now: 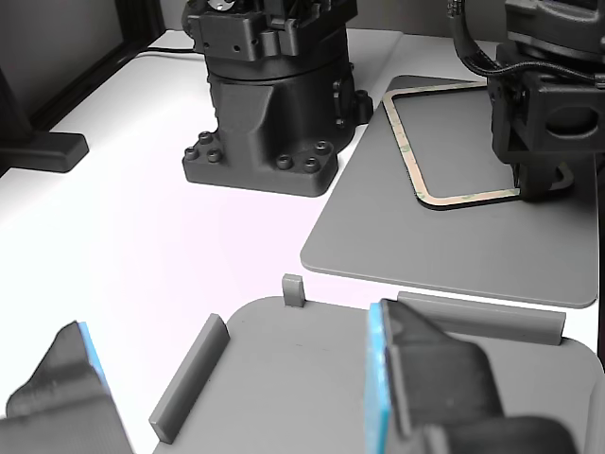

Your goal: Move top rectangular frame to the holder.

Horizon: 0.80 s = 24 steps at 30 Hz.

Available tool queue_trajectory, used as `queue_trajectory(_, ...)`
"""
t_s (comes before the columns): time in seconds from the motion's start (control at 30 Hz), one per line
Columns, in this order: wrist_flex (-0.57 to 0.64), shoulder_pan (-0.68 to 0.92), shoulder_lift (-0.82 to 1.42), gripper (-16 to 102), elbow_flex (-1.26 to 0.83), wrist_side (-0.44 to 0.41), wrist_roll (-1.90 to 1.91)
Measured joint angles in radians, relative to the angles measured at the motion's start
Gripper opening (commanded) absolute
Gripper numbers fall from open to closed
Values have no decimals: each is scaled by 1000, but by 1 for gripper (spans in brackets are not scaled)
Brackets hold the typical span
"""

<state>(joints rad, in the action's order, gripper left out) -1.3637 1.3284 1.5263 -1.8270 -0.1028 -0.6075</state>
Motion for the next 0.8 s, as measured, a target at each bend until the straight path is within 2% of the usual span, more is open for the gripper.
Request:
queue_trajectory(0.27, -51, -38, -5, -11, 143, -52, 153)
queue_trajectory(0.5, -155, -77, -41, -11, 325, -258, 488)
queue_trajectory(0.57, -176, -112, -49, -11, 368, -290, 586)
queue_trajectory(0.8, -281, -216, -57, -11, 503, -279, 911)
